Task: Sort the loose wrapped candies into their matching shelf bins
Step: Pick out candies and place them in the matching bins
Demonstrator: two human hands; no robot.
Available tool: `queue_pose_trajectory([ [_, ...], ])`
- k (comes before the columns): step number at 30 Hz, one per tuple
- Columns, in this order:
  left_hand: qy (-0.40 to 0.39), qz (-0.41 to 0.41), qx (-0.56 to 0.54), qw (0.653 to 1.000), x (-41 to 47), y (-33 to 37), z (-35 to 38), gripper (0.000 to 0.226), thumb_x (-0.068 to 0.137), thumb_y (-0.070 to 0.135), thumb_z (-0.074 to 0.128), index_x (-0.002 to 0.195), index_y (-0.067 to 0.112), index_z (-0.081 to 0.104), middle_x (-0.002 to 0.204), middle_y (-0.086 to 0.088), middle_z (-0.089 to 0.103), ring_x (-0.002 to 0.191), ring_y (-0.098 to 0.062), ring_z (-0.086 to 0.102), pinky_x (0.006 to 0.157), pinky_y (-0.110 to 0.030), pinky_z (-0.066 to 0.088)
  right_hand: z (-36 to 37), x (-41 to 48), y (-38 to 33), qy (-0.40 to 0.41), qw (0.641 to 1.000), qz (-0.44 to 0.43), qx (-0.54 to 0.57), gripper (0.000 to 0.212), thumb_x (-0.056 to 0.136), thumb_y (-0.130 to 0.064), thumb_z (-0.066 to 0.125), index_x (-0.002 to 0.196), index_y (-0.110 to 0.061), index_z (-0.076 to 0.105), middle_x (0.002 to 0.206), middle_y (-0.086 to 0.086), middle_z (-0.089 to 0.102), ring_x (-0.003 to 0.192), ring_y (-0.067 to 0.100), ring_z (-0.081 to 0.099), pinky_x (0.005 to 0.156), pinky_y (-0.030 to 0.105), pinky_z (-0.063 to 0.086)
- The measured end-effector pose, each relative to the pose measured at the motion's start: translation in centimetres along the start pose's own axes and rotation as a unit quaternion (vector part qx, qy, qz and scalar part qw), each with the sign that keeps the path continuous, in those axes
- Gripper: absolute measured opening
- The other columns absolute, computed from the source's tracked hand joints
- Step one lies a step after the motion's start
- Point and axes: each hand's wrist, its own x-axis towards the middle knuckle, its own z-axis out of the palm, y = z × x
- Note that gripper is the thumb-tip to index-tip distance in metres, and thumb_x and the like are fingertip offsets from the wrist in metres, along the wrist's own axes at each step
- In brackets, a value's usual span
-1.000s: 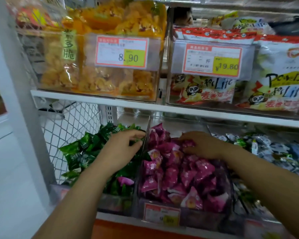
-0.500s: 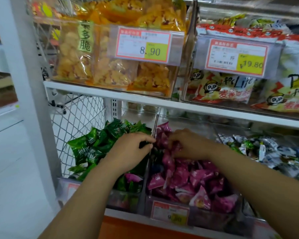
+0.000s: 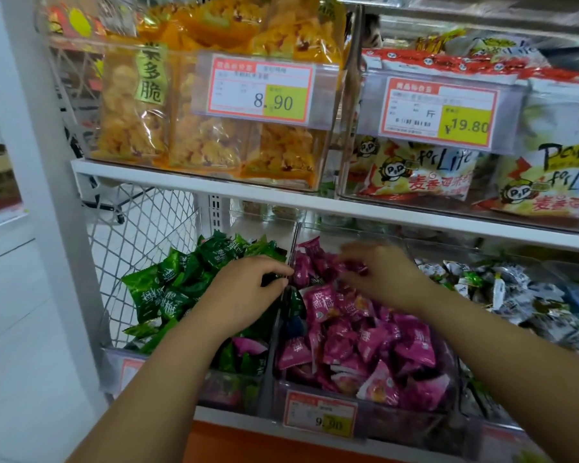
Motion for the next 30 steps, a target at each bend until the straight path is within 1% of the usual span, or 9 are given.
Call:
queue_pose_trajectory([
  [4, 0.002, -0.003, 0.004, 1.000, 0.0, 0.0, 0.1, 0.027, 0.095, 0.026, 0.054, 0.120, 0.029, 0.063, 0.131, 0.013, 0.055, 0.120, -0.005, 0.048, 0.097, -0.018, 0.033, 1.9, 0.1, -3.4, -0.116, 0.990, -0.075, -0.030, 0.039, 0.085, -0.037, 0.065, 0.121, -0.026, 0.059, 0.123, -0.005, 0.059, 0.111, 0.015, 0.054, 0.089, 0.030, 0.044],
  [7, 0.003, -0.001, -0.001, 1.000, -0.1, -0.1, 0.1, 0.026, 0.095, 0.026, 0.054, 0.120, 0.030, 0.063, 0.131, 0.014, 0.055, 0.119, -0.003, 0.047, 0.095, -0.015, 0.031, 2.1, 0.2, -2.5, -0.073, 0.993, -0.038, -0.081, 0.020, 0.084, -0.025, 0.061, 0.103, -0.022, 0.055, 0.104, -0.002, 0.061, 0.098, 0.021, 0.057, 0.071, 0.026, 0.037],
  [10, 0.001, 0.003, -0.003, 1.000, -0.1, -0.2, 0.0, 0.026, 0.095, 0.026, 0.054, 0.120, 0.029, 0.063, 0.131, 0.014, 0.055, 0.119, -0.001, 0.046, 0.095, -0.013, 0.029, 1.3, 0.2, -0.4, -0.044, 0.994, 0.023, -0.093, 0.015, 0.083, -0.022, 0.062, 0.093, -0.022, 0.051, 0.091, -0.002, 0.059, 0.093, 0.024, 0.058, 0.069, 0.027, 0.035],
  [12, 0.001, 0.002, -0.002, 1.000, -0.1, -0.2, 0.0, 0.027, 0.095, 0.027, 0.054, 0.120, 0.029, 0.063, 0.132, 0.014, 0.054, 0.120, -0.002, 0.047, 0.095, -0.014, 0.031, 0.6, 0.1, 0.8, -0.043, 0.993, 0.063, -0.088, 0.023, 0.082, -0.032, 0.067, 0.097, -0.023, 0.053, 0.097, -0.001, 0.064, 0.097, 0.022, 0.060, 0.075, 0.028, 0.034],
  [15, 0.000, -0.001, 0.003, 1.000, 0.0, -0.2, 0.0, 0.027, 0.095, 0.027, 0.053, 0.121, 0.029, 0.063, 0.133, 0.013, 0.054, 0.122, -0.004, 0.047, 0.096, -0.017, 0.032, 0.0, -0.1, 1.7, -0.069, 0.978, 0.112, -0.162, 0.034, 0.083, -0.050, 0.063, 0.112, -0.032, 0.058, 0.114, -0.005, 0.063, 0.113, 0.021, 0.053, 0.097, 0.036, 0.034],
  [19, 0.000, 0.002, 0.002, 1.000, 0.0, -0.2, 0.0, 0.028, 0.096, 0.026, 0.053, 0.122, 0.029, 0.062, 0.132, 0.013, 0.054, 0.121, -0.004, 0.047, 0.097, -0.016, 0.032, -0.3, 0.1, 0.5, -0.025, 0.985, 0.089, -0.143, 0.039, 0.085, -0.054, 0.059, 0.119, -0.035, 0.061, 0.121, -0.005, 0.060, 0.113, 0.020, 0.054, 0.099, 0.036, 0.036],
  [23, 0.002, -0.002, 0.003, 1.000, 0.0, -0.3, 0.0, 0.027, 0.095, 0.027, 0.054, 0.121, 0.029, 0.062, 0.131, 0.013, 0.055, 0.120, -0.003, 0.047, 0.096, -0.015, 0.032, 1.3, 0.6, -3.2, -0.049, 0.998, -0.029, 0.031, 0.035, 0.086, -0.037, 0.065, 0.119, -0.024, 0.063, 0.118, -0.003, 0.063, 0.104, 0.015, 0.057, 0.088, 0.029, 0.047],
  [27, -0.001, 0.002, 0.004, 1.000, -0.2, -0.3, -0.1, 0.028, 0.095, 0.027, 0.053, 0.122, 0.030, 0.062, 0.131, 0.014, 0.055, 0.121, -0.003, 0.046, 0.098, -0.016, 0.031, 2.7, 0.2, -3.3, -0.111, 0.994, -0.024, 0.008, 0.029, 0.086, -0.022, 0.067, 0.114, -0.017, 0.062, 0.105, 0.001, 0.068, 0.093, 0.014, 0.062, 0.081, 0.027, 0.050],
  [30, -0.004, 0.003, -0.004, 1.000, -0.3, -0.4, -0.1, 0.028, 0.096, 0.027, 0.053, 0.122, 0.029, 0.062, 0.131, 0.014, 0.055, 0.122, -0.002, 0.046, 0.098, -0.015, 0.030, 2.4, 0.4, -2.6, -0.124, 0.992, 0.006, -0.015, 0.025, 0.090, -0.008, 0.056, 0.113, -0.016, 0.062, 0.104, 0.002, 0.066, 0.090, 0.015, 0.059, 0.072, 0.023, 0.043],
])
